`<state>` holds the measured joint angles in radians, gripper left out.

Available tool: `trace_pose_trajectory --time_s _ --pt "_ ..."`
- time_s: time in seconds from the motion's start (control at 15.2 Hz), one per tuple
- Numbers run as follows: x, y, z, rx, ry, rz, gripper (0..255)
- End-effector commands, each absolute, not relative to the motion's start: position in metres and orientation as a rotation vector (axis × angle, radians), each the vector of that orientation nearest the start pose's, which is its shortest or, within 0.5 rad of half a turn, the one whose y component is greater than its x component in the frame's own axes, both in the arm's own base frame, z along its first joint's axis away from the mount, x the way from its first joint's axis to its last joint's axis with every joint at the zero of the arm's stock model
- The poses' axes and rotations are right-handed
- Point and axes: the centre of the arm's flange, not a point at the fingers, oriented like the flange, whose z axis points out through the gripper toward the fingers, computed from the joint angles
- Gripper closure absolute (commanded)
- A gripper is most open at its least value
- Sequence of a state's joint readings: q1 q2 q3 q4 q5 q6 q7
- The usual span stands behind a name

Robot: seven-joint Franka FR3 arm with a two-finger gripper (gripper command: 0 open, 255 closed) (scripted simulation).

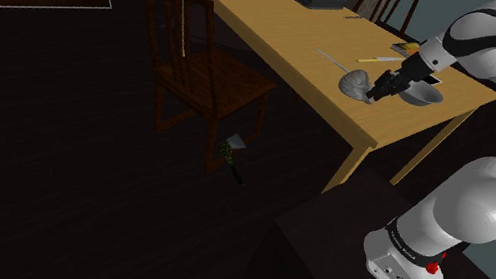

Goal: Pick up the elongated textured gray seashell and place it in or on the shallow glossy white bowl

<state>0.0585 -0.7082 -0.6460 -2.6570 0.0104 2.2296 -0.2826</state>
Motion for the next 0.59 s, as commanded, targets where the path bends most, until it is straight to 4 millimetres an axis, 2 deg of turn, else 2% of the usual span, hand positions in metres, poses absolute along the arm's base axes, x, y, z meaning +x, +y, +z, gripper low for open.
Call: trace_pose_trajectory --time_s 0.0,0.53 --pt "0.303 -0.209 0.444 -2.751 0.334 -0.453 255" --pt "0.303 -0.209 0.486 -2.751 0.334 -0.453 255"
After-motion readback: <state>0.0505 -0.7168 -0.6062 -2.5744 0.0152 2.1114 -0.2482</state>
